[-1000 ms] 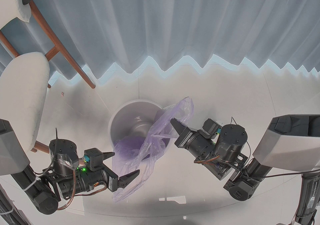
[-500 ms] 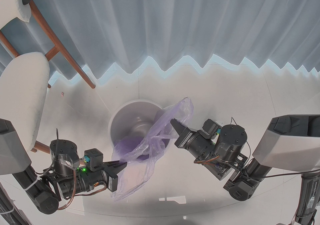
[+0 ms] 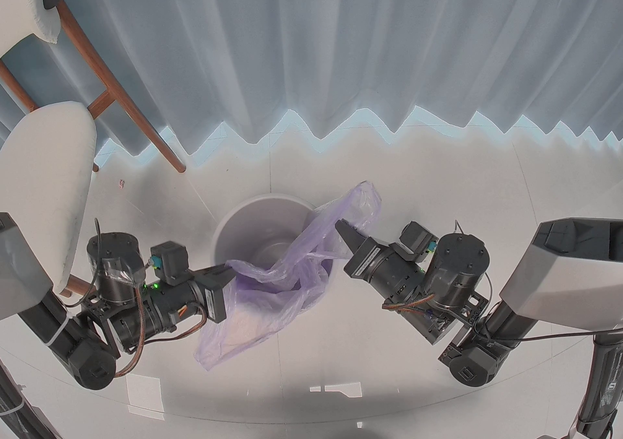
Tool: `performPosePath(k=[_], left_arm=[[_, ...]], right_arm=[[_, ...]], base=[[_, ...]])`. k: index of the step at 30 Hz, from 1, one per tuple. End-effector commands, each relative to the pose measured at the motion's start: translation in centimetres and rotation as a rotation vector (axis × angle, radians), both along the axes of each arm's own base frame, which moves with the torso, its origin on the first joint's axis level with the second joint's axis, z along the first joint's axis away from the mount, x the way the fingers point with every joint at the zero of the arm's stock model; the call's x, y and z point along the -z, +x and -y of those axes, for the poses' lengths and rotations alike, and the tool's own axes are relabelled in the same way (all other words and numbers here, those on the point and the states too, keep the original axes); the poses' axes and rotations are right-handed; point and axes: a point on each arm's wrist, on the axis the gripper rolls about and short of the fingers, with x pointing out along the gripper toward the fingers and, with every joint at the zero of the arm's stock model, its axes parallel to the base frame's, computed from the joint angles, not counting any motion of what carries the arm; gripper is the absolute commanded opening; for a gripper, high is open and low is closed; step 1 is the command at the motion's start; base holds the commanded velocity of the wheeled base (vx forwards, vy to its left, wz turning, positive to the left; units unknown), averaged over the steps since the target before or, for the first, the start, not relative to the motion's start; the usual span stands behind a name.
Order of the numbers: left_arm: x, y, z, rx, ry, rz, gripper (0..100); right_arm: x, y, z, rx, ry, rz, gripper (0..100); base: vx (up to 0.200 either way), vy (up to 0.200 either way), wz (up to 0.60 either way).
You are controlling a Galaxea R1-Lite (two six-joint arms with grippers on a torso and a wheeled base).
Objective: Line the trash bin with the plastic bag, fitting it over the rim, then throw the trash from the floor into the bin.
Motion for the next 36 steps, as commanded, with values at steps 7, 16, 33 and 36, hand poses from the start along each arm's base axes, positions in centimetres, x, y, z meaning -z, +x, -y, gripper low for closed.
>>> performPosePath(k=[7, 16, 33, 36], left_arm=[[-2.8, 3.5, -0.6, -0.086, -0.145, 0.027, 0], [-4.0, 5.1, -0.2, -0.111, -0.276, 0.007, 0], [-0.2, 6.4, 0.4, -0.131, -0.260, -0.116, 0], [0.0, 6.4, 0.4, -0.132, -0.257, -0.122, 0]], right_arm=[[-2.3, 2.5, 0.0, -0.053, 0.008, 0.031, 0], [-5.1, 6.5, 1.4, -0.076, 0.005, 0.046, 0], [-2.2, 11.7, 3.6, -0.108, -0.030, 0.000, 0], [-1.5, 11.8, 3.5, -0.119, -0.033, -0.004, 0]], base=[[0.000, 0.000, 0.00], [0.000, 0.000, 0.00], [0.000, 0.000, 0.00], [0.000, 0.000, 0.00]])
